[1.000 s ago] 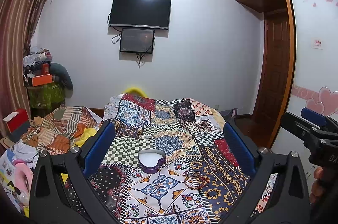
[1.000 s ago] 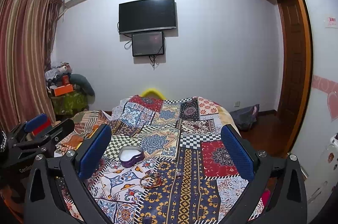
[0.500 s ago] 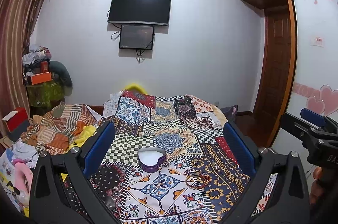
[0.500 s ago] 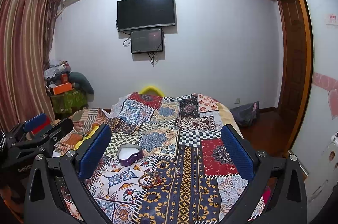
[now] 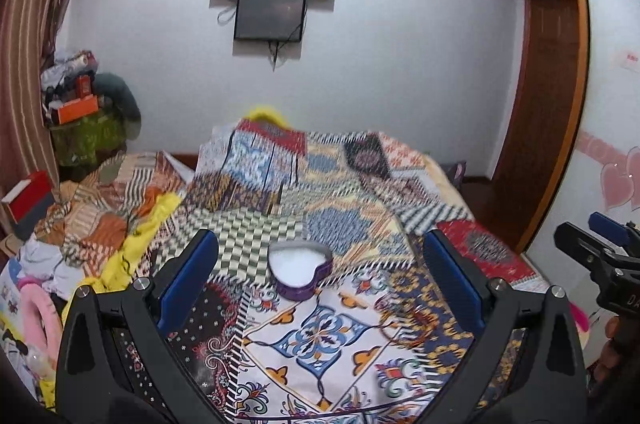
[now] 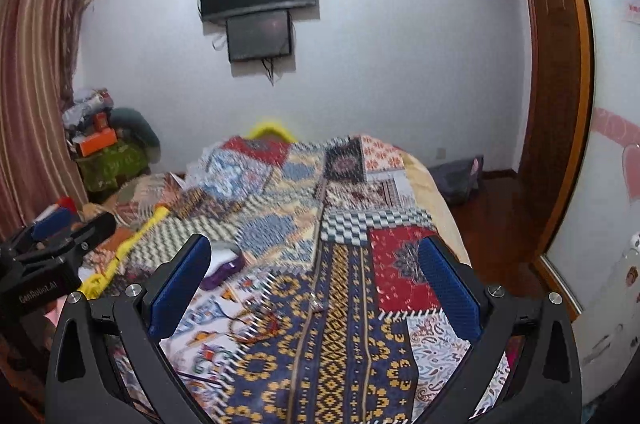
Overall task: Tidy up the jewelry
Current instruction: 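Lower both tools toward the jewelry scattered beside the heart box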
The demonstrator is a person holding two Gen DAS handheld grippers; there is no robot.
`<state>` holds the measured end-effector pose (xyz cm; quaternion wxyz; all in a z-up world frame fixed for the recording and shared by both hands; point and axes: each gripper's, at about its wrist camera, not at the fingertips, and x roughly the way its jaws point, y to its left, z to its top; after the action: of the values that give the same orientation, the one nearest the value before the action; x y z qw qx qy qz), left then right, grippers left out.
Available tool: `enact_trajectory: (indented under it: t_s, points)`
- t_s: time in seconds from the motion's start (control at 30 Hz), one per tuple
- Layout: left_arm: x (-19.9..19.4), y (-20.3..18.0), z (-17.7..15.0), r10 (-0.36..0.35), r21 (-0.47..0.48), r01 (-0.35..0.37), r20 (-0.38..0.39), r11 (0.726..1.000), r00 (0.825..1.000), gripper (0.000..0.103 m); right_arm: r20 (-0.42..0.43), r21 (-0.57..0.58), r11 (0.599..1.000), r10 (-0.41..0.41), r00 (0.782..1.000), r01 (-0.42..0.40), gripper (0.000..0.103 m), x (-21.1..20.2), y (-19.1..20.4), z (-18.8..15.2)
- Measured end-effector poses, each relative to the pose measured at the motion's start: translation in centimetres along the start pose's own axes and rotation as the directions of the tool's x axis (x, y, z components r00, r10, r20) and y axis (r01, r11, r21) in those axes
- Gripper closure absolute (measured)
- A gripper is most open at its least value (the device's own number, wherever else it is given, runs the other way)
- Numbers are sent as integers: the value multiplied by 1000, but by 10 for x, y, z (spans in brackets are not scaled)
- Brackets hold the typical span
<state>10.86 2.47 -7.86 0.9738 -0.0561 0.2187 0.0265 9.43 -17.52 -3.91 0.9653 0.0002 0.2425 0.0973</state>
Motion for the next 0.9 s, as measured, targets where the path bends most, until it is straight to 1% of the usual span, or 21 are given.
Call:
enact_trajectory:
  t_s: [0.03, 0.1, 0.17, 0.27, 0.37, 0.4, 0.47, 0.6, 0.67, 0.77, 0.87, 0.9]
  points:
    - [7, 1, -3, 7, 3, -7, -14, 1000, 1000, 2, -28, -1, 1000, -17, 999, 17, 0, 10, -4, -5]
    - [22, 4, -9, 24, 14, -23, -52, 1000, 998, 10, -61, -6, 999, -32, 998, 31, 0, 22, -9, -11]
    - [37, 5, -15, 29, 23, -27, -95, 999, 995, 12, -94, -11, 999, -40, 995, 39, 0, 31, -12, -15]
    - [56, 6, -24, 14, 17, -11, -153, 1000, 988, 17, -150, -20, 999, -39, 988, 36, 0, 42, -14, -22]
    - [76, 4, -35, -12, 18, 16, -219, 1000, 976, 26, -193, -28, 999, -33, 981, 28, 1, 54, -15, -30]
    - [84, 3, -38, -19, 20, 25, -242, 999, 970, 27, -213, -33, 999, -26, 977, 19, 3, 59, -16, -34]
    - [94, 0, -44, -36, 23, 44, -275, 999, 961, 31, -243, -36, 999, -15, 970, 6, 9, 68, -16, -39]
    - [109, -5, -53, -87, 13, 97, -331, 995, 939, 34, -300, -20, 999, 26, 954, -33, 19, 88, -21, -48]
    - [114, -8, -55, -112, 8, 122, -348, 992, 931, 36, -320, -15, 999, 44, 946, -51, 27, 94, -24, -50]
    - [120, -13, -58, -129, 11, 143, -368, 990, 921, 40, -343, -14, 997, 68, 937, -77, 34, 102, -26, -52]
    - [124, -18, -60, -144, 14, 161, -382, 987, 913, 45, -364, -9, 994, 96, 926, -106, 46, 110, -25, -52]
    - [126, -20, -61, -149, 13, 167, -387, 986, 910, 46, -373, -6, 993, 110, 921, -121, 48, 113, -25, -51]
